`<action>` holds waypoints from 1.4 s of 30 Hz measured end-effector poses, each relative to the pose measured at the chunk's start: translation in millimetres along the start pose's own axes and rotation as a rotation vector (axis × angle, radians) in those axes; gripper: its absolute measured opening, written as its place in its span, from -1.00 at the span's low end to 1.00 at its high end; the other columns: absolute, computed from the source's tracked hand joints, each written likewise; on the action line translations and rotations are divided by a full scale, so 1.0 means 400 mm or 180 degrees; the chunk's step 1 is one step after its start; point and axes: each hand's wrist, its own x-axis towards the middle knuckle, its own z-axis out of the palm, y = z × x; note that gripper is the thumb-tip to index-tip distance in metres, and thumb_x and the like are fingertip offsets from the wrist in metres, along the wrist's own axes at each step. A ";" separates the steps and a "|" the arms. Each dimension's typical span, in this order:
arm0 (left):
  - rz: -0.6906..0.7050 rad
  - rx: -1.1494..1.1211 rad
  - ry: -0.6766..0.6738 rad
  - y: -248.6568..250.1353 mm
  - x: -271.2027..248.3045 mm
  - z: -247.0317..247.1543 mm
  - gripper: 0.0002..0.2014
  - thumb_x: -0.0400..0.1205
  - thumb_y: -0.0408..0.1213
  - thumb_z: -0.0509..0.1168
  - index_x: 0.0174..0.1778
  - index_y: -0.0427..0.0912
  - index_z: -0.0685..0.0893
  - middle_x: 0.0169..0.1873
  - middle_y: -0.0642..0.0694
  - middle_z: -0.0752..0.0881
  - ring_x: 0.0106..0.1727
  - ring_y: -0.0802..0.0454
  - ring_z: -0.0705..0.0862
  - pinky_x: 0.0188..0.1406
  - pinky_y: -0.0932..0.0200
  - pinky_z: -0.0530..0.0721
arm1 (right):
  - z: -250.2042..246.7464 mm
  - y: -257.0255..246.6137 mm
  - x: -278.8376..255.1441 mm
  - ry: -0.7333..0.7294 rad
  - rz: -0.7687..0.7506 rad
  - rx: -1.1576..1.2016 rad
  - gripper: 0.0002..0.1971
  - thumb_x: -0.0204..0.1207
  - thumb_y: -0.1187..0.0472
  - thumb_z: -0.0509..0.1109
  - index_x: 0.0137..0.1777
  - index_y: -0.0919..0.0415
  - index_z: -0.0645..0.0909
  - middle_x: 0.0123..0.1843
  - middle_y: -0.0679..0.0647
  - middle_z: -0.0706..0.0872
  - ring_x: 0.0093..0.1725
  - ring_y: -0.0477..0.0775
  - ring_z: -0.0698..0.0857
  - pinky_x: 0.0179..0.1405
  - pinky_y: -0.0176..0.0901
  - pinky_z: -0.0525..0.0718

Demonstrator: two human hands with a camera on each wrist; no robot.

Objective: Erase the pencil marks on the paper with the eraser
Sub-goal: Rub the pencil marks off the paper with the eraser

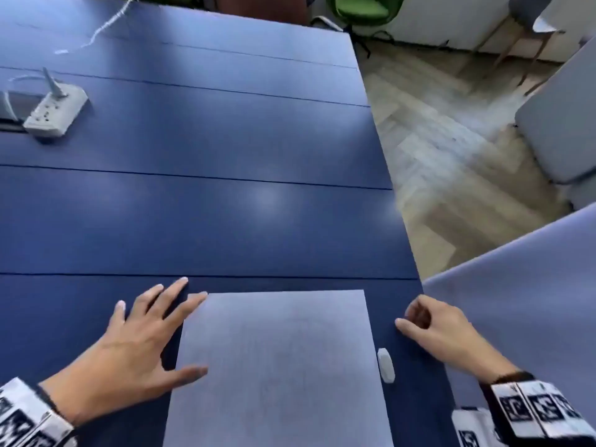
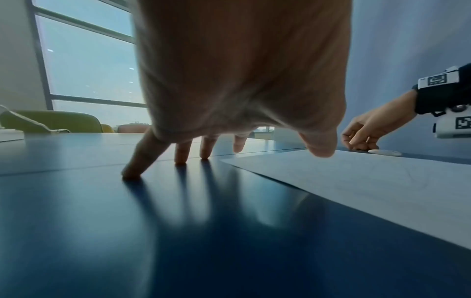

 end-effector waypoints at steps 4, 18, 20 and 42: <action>0.0079 0.0352 0.0213 -0.005 0.002 0.029 0.07 0.22 0.75 0.00 0.67 0.41 -0.02 0.71 0.15 -0.09 0.69 0.00 -0.07 0.60 -0.37 0.04 | -0.004 0.019 -0.014 -0.0134 -0.0205 -0.0006 -0.74 0.46 -0.12 0.47 -0.14 0.06 0.61 -0.23 -0.07 0.70 -0.23 -0.14 0.63 -0.31 -0.33 0.49; -0.0014 0.0275 0.0034 0.031 -0.025 0.011 0.21 0.01 0.81 -0.07 0.64 0.42 -0.01 0.72 0.08 -0.11 0.70 0.01 -0.14 0.58 -0.51 -0.03 | 0.127 0.009 -0.161 0.0396 -0.0786 -0.0474 -0.66 0.47 -0.19 0.37 -0.18 0.10 0.52 -0.22 -0.07 0.67 -0.19 -0.06 0.63 -0.24 -0.19 0.55; 0.0006 0.0337 0.0026 0.031 -0.023 0.013 0.19 0.01 0.81 -0.11 0.63 0.44 0.03 0.73 0.05 -0.11 0.70 -0.02 -0.13 0.57 -0.52 -0.02 | 0.129 0.015 -0.165 0.0372 -0.0876 -0.0628 -0.69 0.52 -0.16 0.35 -0.18 0.07 0.49 -0.20 -0.08 0.66 -0.19 -0.08 0.62 -0.21 -0.20 0.57; -0.0037 0.0455 -0.0180 0.018 -0.046 0.033 0.12 0.24 0.62 0.26 0.64 0.47 -0.20 0.70 0.07 -0.30 0.68 -0.01 -0.25 0.59 -0.48 -0.20 | 0.138 0.018 -0.210 0.0264 -0.0956 -0.0317 -0.75 0.44 -0.06 0.48 -0.32 0.07 0.61 -0.38 0.00 0.70 -0.36 -0.10 0.64 -0.33 -0.28 0.59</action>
